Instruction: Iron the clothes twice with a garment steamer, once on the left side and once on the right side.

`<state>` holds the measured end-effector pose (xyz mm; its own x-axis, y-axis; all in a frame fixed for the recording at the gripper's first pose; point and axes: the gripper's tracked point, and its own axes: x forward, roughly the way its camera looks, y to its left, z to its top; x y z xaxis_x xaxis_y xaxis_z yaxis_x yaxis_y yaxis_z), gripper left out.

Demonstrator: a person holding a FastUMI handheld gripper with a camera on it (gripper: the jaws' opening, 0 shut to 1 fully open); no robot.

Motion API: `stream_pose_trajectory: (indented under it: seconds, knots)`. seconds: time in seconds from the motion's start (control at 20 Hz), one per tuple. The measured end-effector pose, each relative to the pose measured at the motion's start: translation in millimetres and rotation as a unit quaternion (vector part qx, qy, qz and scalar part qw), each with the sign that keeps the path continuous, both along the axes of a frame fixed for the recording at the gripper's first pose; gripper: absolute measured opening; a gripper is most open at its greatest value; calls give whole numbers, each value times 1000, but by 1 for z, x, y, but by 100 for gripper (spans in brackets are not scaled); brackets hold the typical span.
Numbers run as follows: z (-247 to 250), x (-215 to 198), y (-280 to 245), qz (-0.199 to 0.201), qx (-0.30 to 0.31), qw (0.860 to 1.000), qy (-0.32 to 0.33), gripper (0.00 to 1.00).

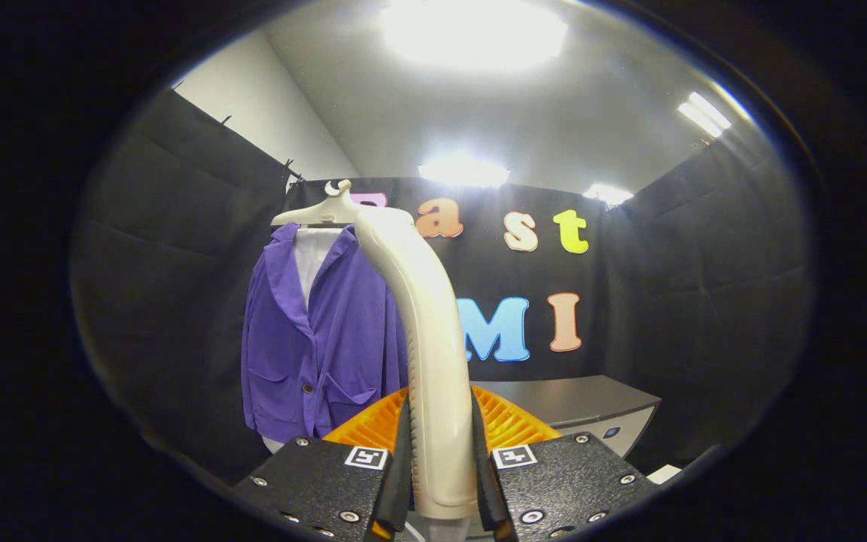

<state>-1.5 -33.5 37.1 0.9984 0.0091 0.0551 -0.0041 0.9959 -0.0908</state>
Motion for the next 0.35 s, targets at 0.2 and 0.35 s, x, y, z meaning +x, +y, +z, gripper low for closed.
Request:
stream_pose_trajectory:
  seconds: [0.2, 0.35]
  knots:
    - [-16, -6, -3, -4, 4, 1000, 18, 36]
    - [-20, -8, -5, -12, 11, 1000, 21, 36]
